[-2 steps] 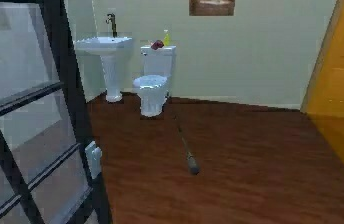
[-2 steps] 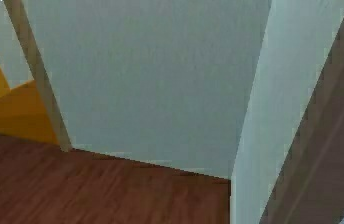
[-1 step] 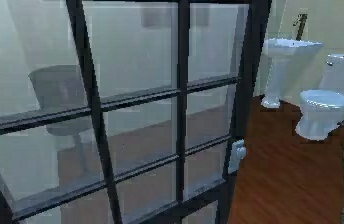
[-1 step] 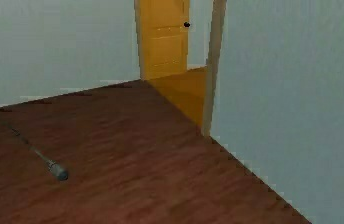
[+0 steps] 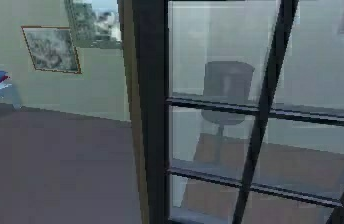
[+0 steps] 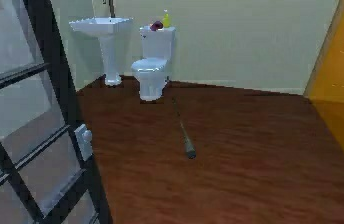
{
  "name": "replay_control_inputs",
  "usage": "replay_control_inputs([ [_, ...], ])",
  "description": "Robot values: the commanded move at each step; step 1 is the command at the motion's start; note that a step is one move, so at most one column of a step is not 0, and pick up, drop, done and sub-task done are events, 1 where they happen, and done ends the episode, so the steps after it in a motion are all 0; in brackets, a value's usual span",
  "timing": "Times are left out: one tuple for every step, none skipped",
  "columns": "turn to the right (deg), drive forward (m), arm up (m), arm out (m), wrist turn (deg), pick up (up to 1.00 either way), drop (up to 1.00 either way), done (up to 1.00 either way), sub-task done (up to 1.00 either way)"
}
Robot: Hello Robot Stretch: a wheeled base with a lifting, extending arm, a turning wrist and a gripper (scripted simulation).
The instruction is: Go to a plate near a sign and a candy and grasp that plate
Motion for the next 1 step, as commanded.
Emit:
replay_control_inputs([
  [-45.0,0.00,0.00,0.00,0.0,0.00,0.00,0.00,0.00],
])
